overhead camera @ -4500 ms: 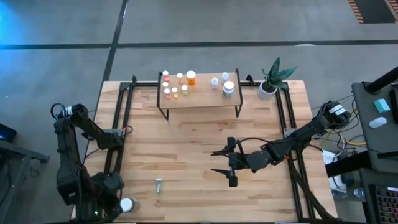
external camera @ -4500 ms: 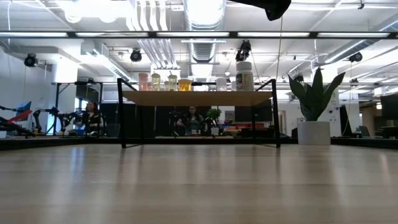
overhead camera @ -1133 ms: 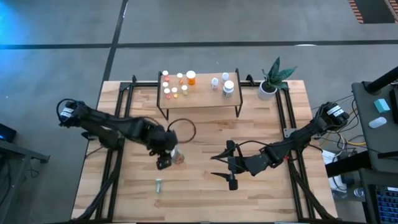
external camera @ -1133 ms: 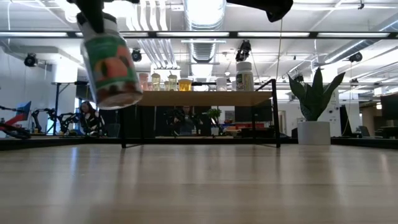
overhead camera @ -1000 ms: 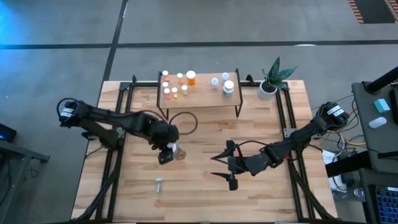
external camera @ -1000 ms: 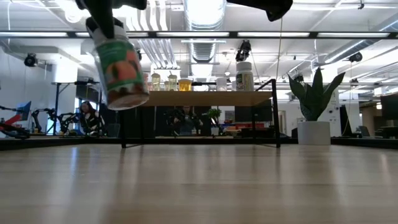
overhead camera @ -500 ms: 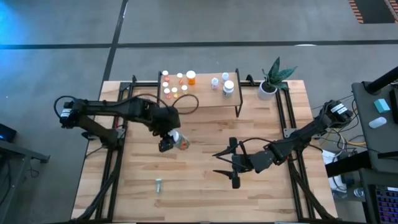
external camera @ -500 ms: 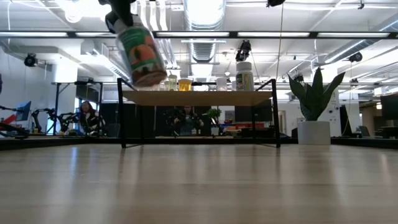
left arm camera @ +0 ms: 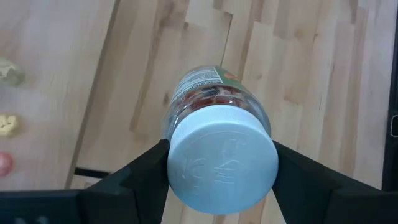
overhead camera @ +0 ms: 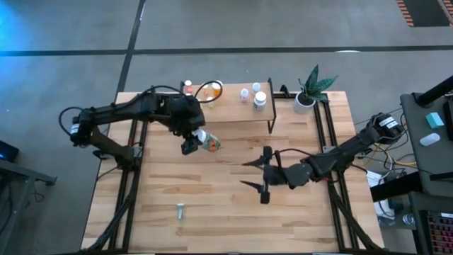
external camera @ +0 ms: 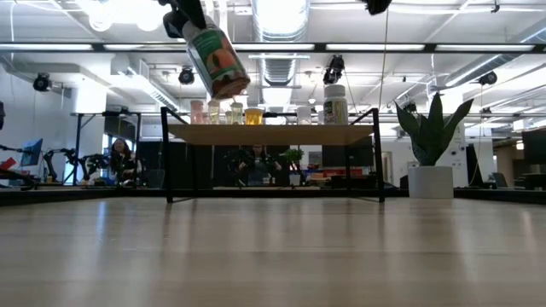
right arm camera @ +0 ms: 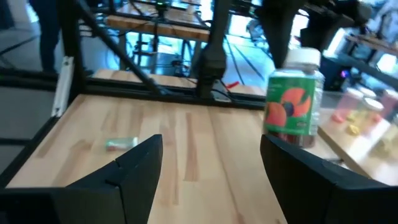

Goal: Pick and place medicine bottles onto shelf by color
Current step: Put the green pill bottle on the shelf

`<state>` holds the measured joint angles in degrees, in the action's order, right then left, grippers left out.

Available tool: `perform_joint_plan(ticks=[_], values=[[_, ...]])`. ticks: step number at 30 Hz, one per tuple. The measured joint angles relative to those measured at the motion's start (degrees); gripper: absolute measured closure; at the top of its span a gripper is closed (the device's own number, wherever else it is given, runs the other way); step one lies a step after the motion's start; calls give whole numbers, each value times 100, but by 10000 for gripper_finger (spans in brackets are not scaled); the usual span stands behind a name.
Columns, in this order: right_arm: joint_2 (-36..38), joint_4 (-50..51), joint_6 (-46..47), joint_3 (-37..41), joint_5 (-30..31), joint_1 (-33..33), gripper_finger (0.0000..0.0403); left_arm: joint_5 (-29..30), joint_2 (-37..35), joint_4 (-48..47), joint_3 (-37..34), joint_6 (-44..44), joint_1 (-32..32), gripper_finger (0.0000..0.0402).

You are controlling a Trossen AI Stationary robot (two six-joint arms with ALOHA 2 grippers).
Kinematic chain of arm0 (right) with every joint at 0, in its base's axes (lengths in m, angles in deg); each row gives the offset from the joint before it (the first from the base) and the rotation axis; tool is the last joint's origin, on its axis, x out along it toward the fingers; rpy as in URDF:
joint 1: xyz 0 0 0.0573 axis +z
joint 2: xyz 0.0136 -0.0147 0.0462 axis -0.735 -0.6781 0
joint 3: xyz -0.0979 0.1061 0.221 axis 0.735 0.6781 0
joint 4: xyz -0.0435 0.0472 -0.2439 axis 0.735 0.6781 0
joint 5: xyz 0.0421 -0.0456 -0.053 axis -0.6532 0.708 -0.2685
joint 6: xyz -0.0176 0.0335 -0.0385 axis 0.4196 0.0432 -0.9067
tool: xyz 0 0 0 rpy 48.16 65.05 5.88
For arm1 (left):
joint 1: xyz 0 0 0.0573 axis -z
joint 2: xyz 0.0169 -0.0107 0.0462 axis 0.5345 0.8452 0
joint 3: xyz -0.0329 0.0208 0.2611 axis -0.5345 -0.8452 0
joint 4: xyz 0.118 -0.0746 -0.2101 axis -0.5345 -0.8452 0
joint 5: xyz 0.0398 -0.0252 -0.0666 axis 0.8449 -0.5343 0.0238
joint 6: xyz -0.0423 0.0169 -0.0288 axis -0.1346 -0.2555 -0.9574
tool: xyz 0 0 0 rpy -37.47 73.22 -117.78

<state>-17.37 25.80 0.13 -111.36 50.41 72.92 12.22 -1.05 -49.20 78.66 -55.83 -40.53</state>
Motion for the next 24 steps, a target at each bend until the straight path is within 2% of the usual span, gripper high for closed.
perform_joint_plan(ticks=[8,24], values=[[-8,-45,483,0,-4,-554,142,-134,213,-92,69,7,-5,183],[-664,-824,216,-96,-82,-1052,140,-140,370,35,88,-56,73,183]])
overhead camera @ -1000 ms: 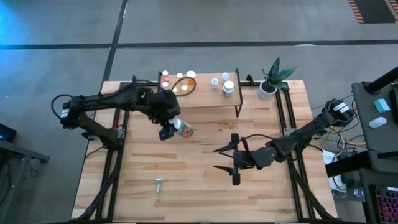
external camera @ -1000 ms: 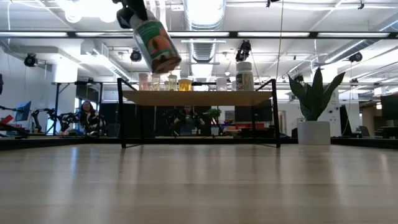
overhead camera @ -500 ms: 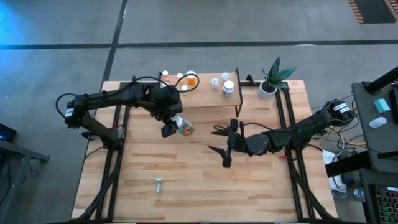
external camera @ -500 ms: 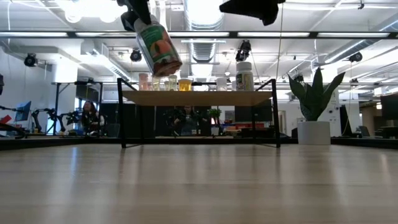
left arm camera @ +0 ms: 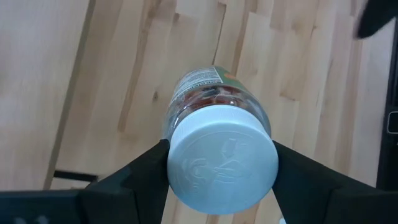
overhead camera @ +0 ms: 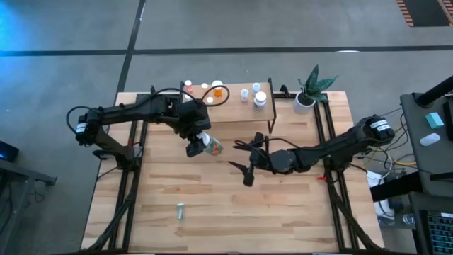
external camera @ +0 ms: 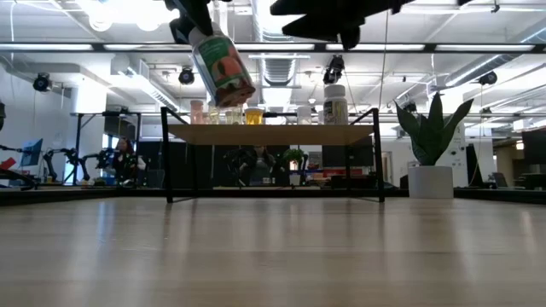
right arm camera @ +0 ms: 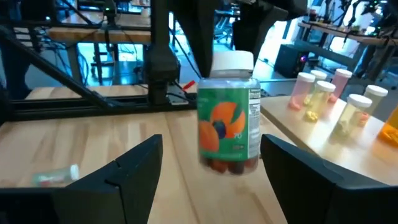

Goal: Pick and place medicine bottles onto shelf by color
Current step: Put the green pill bottle on the shelf

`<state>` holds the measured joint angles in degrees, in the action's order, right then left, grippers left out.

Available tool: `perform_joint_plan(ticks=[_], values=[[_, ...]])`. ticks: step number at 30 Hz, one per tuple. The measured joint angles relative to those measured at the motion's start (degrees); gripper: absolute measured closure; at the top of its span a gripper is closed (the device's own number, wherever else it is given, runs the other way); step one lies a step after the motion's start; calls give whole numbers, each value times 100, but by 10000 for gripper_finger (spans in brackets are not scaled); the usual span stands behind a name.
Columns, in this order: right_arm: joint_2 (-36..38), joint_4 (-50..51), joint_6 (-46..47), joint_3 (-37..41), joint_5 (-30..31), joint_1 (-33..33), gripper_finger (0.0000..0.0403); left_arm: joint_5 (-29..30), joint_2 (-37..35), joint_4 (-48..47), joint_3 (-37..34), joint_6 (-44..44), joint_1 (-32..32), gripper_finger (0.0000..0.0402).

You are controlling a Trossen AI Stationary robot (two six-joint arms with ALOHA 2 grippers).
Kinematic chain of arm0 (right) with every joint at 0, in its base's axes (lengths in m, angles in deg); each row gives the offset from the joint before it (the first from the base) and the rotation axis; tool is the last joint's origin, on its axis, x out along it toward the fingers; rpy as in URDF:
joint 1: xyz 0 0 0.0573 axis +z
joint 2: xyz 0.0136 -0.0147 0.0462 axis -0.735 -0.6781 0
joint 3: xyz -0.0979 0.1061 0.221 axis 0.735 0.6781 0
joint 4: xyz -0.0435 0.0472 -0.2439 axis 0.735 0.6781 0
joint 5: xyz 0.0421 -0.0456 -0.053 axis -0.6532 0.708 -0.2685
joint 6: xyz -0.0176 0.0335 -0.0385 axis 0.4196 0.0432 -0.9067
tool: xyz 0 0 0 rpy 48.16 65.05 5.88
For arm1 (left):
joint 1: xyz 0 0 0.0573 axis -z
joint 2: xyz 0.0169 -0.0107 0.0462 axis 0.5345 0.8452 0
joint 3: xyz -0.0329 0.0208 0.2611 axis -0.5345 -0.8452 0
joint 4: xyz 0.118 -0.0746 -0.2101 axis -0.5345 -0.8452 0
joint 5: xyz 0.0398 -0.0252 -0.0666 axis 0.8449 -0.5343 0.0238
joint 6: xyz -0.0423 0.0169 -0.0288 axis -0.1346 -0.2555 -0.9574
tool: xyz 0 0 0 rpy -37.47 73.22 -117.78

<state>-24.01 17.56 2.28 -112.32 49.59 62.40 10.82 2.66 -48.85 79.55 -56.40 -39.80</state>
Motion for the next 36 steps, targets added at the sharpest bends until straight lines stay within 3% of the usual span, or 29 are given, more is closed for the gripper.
perform_joint_plan(ticks=[11,17,22,30,36], values=[[-958,492,-17,-1138,35,-197,103,7,0,248,-13,37,74,183],[-1613,1942,149,-2262,680,-376,103,24,0,260,-35,23,223,183],[-2009,2639,430,-2962,620,-480,103,105,-8,130,-33,31,300,183],[-2227,2693,354,-3228,652,-501,107,155,-15,61,-42,44,346,183],[-2222,2666,341,-3213,598,-505,135,147,-15,36,-35,27,364,183]])
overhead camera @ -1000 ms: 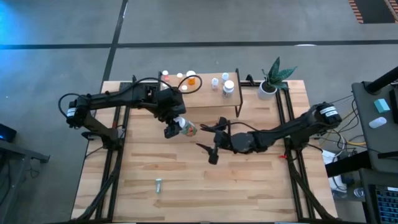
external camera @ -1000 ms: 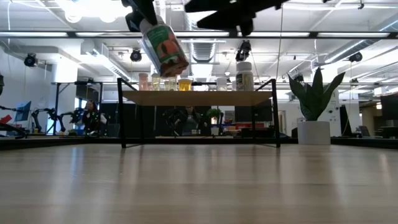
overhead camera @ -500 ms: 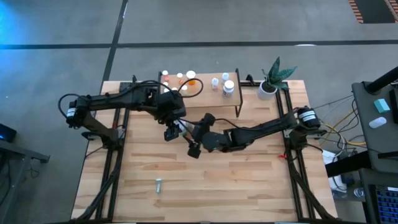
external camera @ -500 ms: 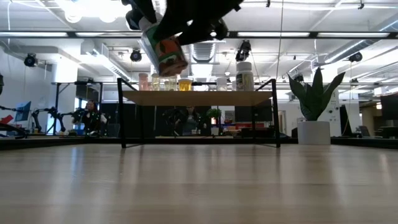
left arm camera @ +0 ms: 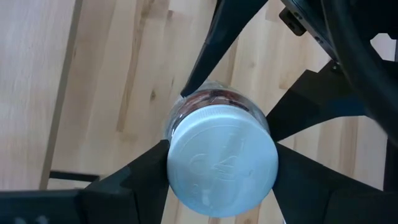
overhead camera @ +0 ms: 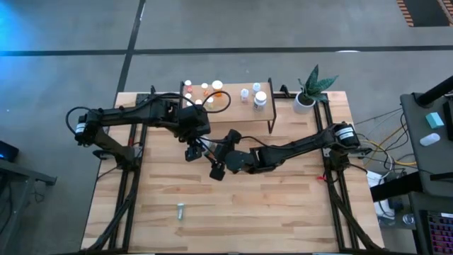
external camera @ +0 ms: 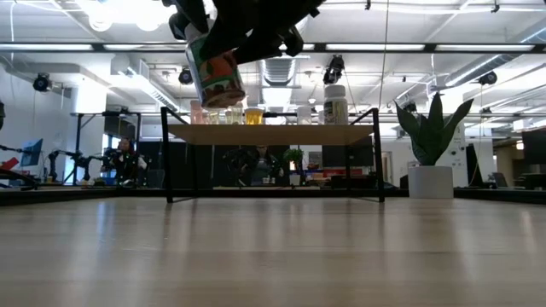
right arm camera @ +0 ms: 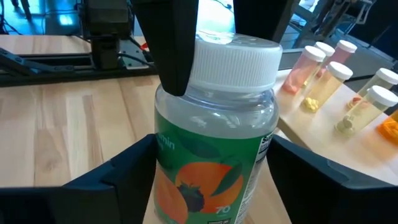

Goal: Pick and place medicine bottles onto shelf by color
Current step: Put the green pill bottle on the shelf

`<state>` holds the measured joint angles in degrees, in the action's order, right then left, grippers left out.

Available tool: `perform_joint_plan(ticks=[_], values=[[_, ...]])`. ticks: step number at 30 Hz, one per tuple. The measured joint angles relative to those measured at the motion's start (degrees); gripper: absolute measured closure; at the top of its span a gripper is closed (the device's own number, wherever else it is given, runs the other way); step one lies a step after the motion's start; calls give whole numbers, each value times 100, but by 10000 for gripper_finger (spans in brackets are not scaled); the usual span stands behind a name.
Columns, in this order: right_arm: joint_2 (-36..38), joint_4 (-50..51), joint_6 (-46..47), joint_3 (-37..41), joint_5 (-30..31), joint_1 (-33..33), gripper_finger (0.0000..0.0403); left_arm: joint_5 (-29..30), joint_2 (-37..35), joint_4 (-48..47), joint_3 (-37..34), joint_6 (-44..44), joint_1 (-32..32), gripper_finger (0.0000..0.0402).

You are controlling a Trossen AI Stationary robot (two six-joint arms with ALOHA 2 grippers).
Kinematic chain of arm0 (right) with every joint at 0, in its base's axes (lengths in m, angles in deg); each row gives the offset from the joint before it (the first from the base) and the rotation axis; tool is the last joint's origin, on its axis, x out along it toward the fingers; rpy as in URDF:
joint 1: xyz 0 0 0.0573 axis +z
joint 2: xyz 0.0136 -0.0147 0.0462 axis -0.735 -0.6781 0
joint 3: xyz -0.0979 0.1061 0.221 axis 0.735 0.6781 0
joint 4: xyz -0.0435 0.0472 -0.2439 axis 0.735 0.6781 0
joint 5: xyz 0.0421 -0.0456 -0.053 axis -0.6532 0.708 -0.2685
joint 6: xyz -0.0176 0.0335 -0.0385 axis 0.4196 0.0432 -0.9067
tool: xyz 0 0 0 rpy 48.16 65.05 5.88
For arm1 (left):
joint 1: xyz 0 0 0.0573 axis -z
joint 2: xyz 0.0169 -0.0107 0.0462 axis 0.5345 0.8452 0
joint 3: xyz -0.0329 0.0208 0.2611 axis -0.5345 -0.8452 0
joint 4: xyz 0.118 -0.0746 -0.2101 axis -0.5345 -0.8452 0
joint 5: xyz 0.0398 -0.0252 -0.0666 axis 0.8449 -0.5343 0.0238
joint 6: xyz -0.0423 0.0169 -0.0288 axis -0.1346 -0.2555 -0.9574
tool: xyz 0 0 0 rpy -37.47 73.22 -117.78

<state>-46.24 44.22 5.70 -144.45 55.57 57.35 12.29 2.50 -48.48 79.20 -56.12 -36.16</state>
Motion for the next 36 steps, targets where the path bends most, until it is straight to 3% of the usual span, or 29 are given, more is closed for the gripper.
perform_joint_plan(ticks=[6,15,20,28,36], values=[[0,-7,94,4,-33,-15,140,1,0,-2,6,-14,21,183],[15,-71,80,4,-102,-51,33,-126,-4,215,13,32,37,183],[15,-42,172,-7,-71,-107,6,-82,-4,157,31,29,37,183],[17,-56,-47,-11,-194,-121,27,-50,-4,136,39,29,67,183],[24,-43,-105,-17,-278,-116,105,-127,-4,225,37,-60,60,162]])
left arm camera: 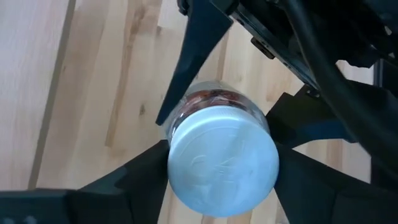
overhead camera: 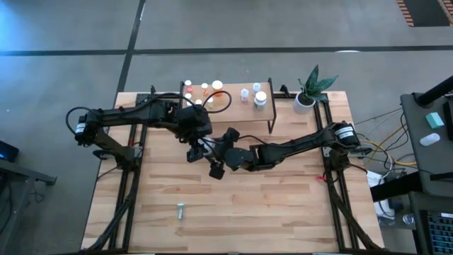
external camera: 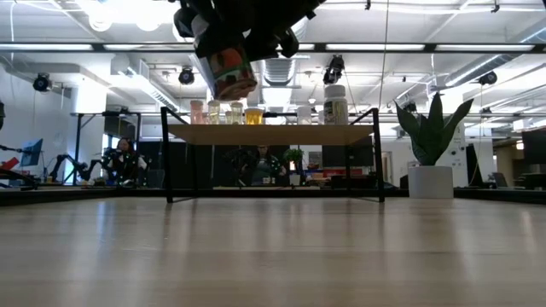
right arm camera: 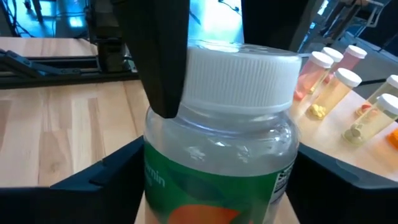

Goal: Pick and place medicine bottles onto shelf by color
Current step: Put the green pill bottle on the shelf

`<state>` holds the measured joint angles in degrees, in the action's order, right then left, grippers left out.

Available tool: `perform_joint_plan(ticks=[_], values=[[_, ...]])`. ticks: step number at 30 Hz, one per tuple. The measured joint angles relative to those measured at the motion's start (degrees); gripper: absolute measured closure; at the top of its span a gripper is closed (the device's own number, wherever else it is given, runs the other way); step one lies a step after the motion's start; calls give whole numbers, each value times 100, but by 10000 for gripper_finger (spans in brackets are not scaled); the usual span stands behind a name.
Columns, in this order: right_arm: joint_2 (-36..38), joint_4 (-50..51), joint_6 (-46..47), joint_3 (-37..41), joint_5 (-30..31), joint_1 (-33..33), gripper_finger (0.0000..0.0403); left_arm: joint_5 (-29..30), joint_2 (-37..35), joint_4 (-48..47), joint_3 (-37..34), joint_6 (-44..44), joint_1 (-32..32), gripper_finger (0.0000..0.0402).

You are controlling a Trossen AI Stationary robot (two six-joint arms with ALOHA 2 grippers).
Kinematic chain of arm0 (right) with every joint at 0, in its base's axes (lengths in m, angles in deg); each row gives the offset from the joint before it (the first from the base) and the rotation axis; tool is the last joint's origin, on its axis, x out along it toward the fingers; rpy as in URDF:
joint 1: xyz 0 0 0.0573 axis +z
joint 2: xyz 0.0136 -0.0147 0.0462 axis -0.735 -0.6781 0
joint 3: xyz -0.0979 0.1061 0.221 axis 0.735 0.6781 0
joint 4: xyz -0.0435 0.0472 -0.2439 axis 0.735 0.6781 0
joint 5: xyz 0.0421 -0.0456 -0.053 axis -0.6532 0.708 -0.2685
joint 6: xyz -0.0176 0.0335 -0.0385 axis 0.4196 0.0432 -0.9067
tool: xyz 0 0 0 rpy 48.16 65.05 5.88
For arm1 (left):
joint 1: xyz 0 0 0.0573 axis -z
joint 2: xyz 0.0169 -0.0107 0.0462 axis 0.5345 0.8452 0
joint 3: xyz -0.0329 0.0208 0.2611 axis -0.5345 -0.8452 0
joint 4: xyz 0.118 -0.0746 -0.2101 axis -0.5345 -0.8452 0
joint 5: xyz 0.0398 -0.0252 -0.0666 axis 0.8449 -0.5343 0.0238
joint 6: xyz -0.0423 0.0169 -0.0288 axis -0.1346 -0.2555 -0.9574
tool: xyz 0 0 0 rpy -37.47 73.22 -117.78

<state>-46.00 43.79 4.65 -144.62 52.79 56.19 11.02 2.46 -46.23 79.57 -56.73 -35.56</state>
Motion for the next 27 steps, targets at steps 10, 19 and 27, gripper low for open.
perform_joint_plan(ticks=[10,19,27], values=[[34,43,-8,0,49,-15,114,125,-64,-781,580,182,-106,93],[316,-42,-92,7,195,-9,112,306,-912,-340,779,184,-71,86],[673,-104,-213,335,224,-9,110,592,-2230,1651,-770,184,217,85]])
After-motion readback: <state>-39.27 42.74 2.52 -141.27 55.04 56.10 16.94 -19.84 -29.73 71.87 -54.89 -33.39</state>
